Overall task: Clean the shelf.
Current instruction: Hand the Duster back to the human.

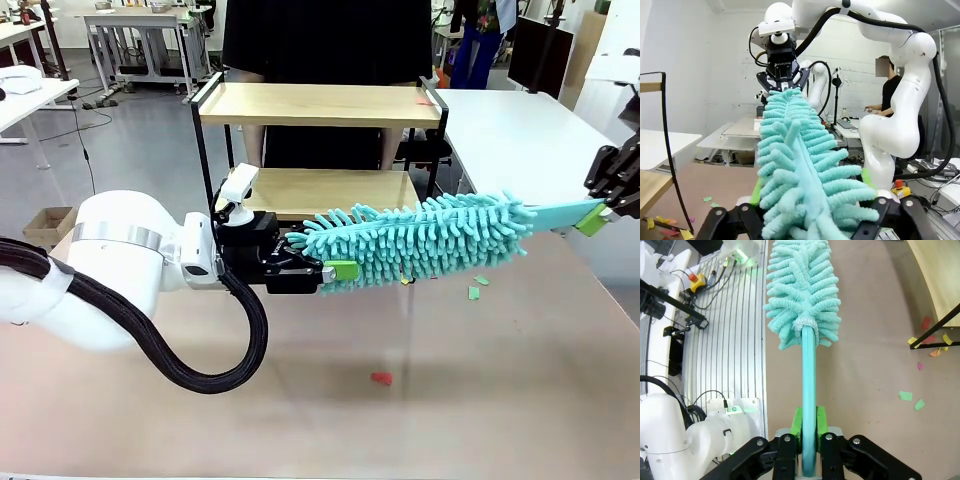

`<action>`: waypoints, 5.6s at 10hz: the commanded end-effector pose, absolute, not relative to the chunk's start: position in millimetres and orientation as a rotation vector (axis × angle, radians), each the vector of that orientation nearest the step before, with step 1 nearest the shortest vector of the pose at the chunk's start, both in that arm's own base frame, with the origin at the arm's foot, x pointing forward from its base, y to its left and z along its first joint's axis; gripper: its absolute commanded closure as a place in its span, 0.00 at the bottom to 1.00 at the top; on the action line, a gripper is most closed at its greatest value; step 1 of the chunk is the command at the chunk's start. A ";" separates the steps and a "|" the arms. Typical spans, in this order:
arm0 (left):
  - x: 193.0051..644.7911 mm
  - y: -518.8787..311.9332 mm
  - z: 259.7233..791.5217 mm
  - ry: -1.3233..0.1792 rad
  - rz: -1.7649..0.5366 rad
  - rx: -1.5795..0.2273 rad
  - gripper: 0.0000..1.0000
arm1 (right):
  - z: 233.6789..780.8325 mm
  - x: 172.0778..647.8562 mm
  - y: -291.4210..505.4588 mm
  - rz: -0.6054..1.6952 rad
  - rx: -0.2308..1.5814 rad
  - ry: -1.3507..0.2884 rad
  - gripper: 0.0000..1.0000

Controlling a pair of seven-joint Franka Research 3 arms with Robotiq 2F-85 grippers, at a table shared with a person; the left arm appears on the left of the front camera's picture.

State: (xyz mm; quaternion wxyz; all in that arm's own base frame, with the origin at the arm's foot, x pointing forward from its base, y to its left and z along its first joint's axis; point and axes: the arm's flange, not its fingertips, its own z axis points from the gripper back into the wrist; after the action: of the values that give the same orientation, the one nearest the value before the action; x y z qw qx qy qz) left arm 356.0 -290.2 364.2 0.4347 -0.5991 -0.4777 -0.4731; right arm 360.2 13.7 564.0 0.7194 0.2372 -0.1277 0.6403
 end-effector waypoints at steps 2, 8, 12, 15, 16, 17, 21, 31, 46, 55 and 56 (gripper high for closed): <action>355.7 -301.5 368.1 -1.232 -1.178 -1.501 1.00 | 567.0 359.1 17.9 1.440 0.551 -0.303 0.87; 356.3 -301.9 371.8 -1.230 -1.162 -1.498 1.00 | 567.0 359.1 17.9 1.440 0.551 -0.303 0.87; 360.0 -290.2 366.0 -1.210 -1.159 -1.480 1.00 | 567.0 359.1 17.9 1.440 0.551 -0.303 0.87; 360.0 -290.2 366.0 -1.210 -1.159 -1.480 1.00 | 586.6 358.3 13.5 1.416 0.606 -0.315 0.00; 360.0 -290.2 366.0 -1.210 -1.159 -1.480 1.00 | 599.0 356.9 10.7 1.414 0.651 -0.352 0.25; 360.0 -290.2 366.0 -1.210 -1.159 -1.480 1.00 | 611.0 356.0 4.9 1.396 0.685 -0.405 0.00; 360.0 -290.2 366.0 -1.210 -1.159 -1.480 1.00 | 660.6 337.4 -64.5 1.122 0.832 -0.809 0.00; 350.6 -223.5 467.7 -1.483 -1.072 -1.300 0.83 | 672.9 325.4 -122.6 0.984 0.852 -0.937 0.00; 328.5 86.8 457.9 -1.666 -0.151 -0.336 0.83 | 672.9 325.4 -122.6 0.984 0.852 -0.937 0.00; 389.2 115.7 402.0 -1.548 -0.075 -0.191 0.83 | 672.9 325.4 -122.6 0.984 0.852 -0.937 0.00; 389.2 115.7 402.0 -1.548 -0.075 -0.191 0.83 | 672.9 325.4 -122.6 0.984 0.852 -0.937 0.00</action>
State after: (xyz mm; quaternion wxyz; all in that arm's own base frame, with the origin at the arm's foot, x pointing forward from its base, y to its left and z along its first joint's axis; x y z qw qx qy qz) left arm 389.8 111.1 400.8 0.7133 -0.0919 -0.6940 -0.0335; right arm 325.8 -121.5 670.1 0.6992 0.3854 -0.4178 0.4336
